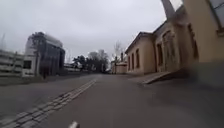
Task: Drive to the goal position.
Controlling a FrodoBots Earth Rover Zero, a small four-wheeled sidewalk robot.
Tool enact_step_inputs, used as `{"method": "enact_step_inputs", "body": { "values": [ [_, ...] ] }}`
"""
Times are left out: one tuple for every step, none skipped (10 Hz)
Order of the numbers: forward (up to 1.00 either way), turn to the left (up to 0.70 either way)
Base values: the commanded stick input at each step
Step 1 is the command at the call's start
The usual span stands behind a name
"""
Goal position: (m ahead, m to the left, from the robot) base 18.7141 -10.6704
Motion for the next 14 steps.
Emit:
{"method": "enact_step_inputs", "body": {
  "values": [
    [0.0, 0.0],
    [0.0, 0.0],
    [0.0, 0.0],
    [0.0, 0.0],
    [0.0, 0.0],
    [0.0, 0.0],
    [0.0, 0.0],
    [0.76, 0.0],
    [1.0, -0.16],
    [1.0, -0.39],
    [1.0, -0.17],
    [1.0, 0.0],
    [1.0, 0.0],
    [1.0, 0.0]
  ]
}}
